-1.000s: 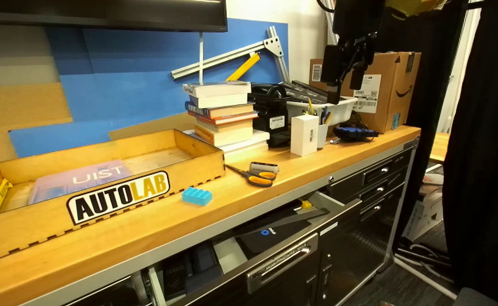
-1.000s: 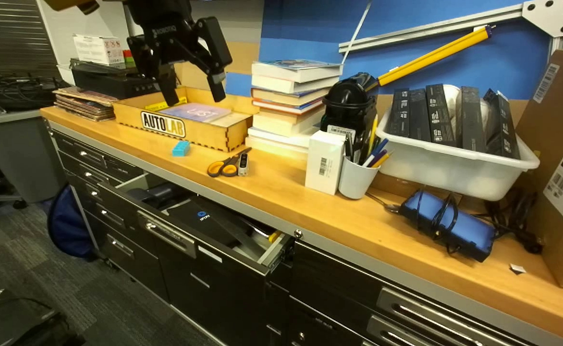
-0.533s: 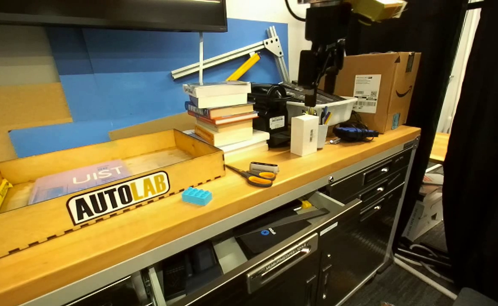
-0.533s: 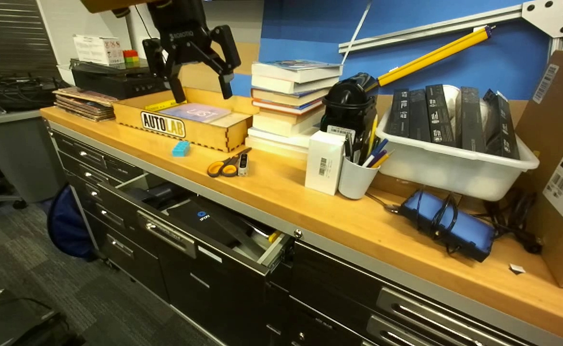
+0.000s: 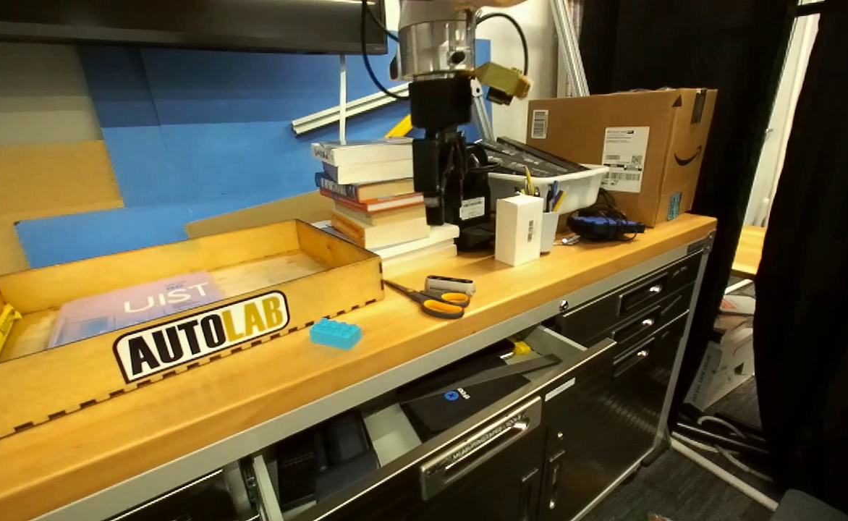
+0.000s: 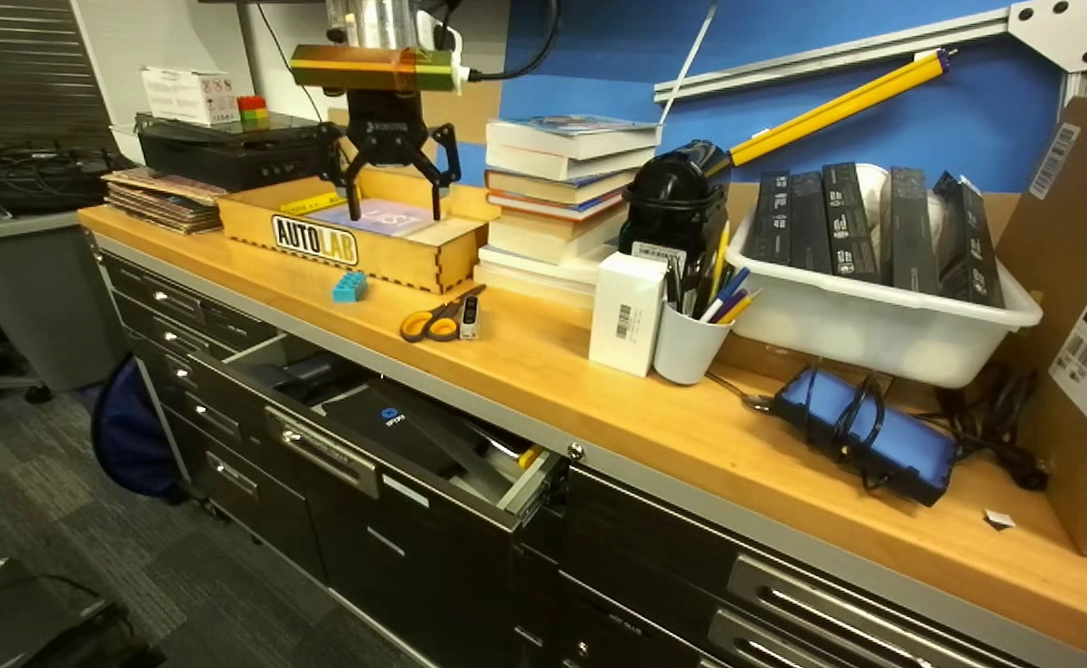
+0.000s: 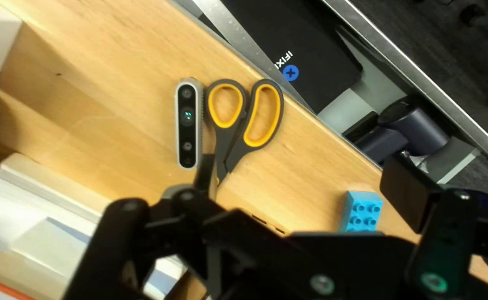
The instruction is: Put the blue object in the drawer and close it
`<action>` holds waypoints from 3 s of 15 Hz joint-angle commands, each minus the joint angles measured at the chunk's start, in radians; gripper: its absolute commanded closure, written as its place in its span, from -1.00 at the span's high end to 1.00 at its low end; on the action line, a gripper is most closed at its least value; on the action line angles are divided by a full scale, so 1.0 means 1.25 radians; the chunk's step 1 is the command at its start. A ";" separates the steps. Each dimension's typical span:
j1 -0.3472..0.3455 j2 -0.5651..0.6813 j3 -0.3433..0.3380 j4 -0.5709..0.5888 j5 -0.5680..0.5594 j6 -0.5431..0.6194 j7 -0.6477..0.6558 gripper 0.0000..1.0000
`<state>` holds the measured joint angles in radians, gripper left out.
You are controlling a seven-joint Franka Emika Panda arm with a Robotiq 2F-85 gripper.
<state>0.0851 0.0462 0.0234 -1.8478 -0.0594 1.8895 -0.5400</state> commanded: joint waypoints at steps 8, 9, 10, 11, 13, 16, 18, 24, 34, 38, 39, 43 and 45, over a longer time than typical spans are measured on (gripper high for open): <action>0.035 0.305 0.073 0.273 -0.069 -0.070 0.109 1.00; 0.046 0.318 0.074 0.286 -0.070 -0.085 0.146 1.00; 0.050 0.328 0.079 0.296 -0.059 -0.103 0.165 1.00; 0.055 0.335 0.085 0.304 -0.050 -0.118 0.178 1.00; 0.068 0.331 0.094 0.298 -0.042 -0.123 0.216 1.00; 0.091 0.339 0.097 0.286 -0.065 -0.088 0.267 1.00; 0.103 0.358 0.099 0.293 -0.076 -0.082 0.267 1.00; 0.139 0.392 0.094 0.295 -0.131 -0.063 0.289 0.50; 0.126 0.341 0.093 0.248 -0.149 -0.050 0.285 -0.78; 0.081 0.240 0.098 0.137 -0.150 -0.059 0.161 -0.78; 0.067 0.208 0.100 0.102 -0.145 -0.060 0.128 -0.78; 0.033 0.096 0.094 -0.028 -0.153 -0.052 0.064 -0.78; 0.024 0.082 0.087 -0.066 -0.169 -0.032 0.071 -0.78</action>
<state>0.1318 0.2322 0.1361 -1.8128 -0.2409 1.8102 -0.4311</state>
